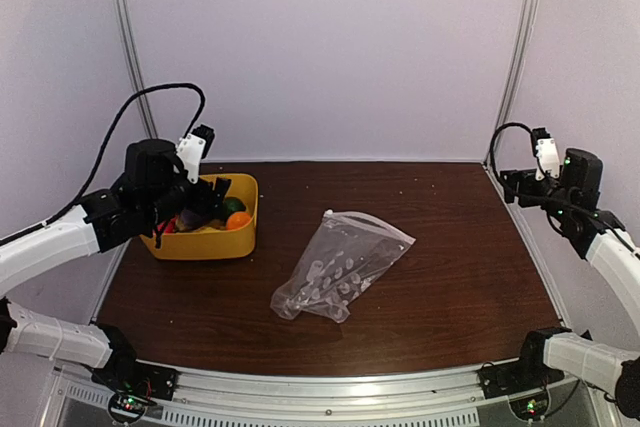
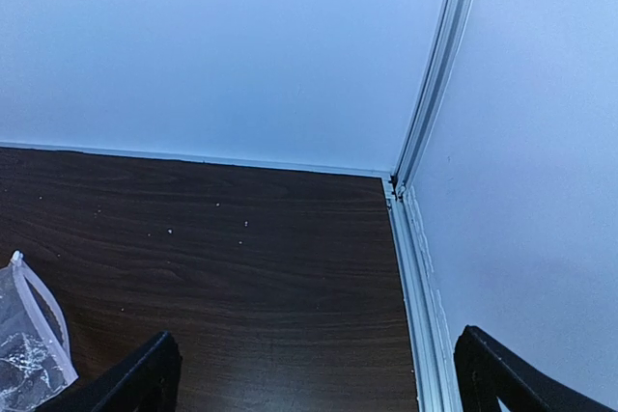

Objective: Place the food in the zip-top bag and seal the zipper
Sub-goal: Adjust the bin at the corner of the board.

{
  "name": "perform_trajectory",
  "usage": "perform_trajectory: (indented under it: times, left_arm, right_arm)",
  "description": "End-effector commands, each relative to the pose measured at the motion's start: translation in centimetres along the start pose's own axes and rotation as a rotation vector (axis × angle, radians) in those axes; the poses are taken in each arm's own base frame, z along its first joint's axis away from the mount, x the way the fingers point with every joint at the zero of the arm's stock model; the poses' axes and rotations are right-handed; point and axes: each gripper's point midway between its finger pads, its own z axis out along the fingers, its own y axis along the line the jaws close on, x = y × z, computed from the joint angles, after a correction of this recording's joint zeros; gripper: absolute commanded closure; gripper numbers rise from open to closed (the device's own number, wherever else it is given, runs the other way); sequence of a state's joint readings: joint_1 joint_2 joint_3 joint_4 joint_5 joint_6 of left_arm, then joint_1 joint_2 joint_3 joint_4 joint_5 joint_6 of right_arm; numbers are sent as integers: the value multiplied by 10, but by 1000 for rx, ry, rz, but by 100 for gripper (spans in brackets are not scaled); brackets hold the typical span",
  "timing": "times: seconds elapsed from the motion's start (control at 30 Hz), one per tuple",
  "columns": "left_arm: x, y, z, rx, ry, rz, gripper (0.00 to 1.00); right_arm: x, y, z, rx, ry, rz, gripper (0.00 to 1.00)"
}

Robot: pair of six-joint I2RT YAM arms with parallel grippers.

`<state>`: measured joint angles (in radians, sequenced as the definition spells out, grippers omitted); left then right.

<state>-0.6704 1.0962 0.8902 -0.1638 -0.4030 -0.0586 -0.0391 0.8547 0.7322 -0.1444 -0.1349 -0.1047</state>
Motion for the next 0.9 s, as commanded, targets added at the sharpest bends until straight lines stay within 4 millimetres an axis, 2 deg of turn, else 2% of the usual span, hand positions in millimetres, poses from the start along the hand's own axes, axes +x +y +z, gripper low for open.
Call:
perform_trajectory:
  times: [0.0, 0.17, 0.33, 0.6, 0.73, 0.87]
  left_arm:
    - [7, -19, 6, 48, -10, 9, 11]
    - [17, -37, 24, 65, 66, -22, 16]
    - [22, -62, 56, 89, 188, -54, 23]
    - [5, -87, 111, 35, 293, -148, 25]
    - [5, -86, 136, -53, 336, -154, 26]
    - [12, -80, 148, -67, 383, -186, 32]
  right_arm:
    - [8, -6, 4, 19, -11, 0, 0]
    - [25, 14, 6, -95, -5, -81, 0]
    - [44, 29, 8, -184, 37, -144, 0]
    - [59, 51, 11, -302, 87, -212, 0]
    - [63, 58, 9, -330, 94, -242, 1]
    - [64, 62, 5, -352, 89, -264, 1]
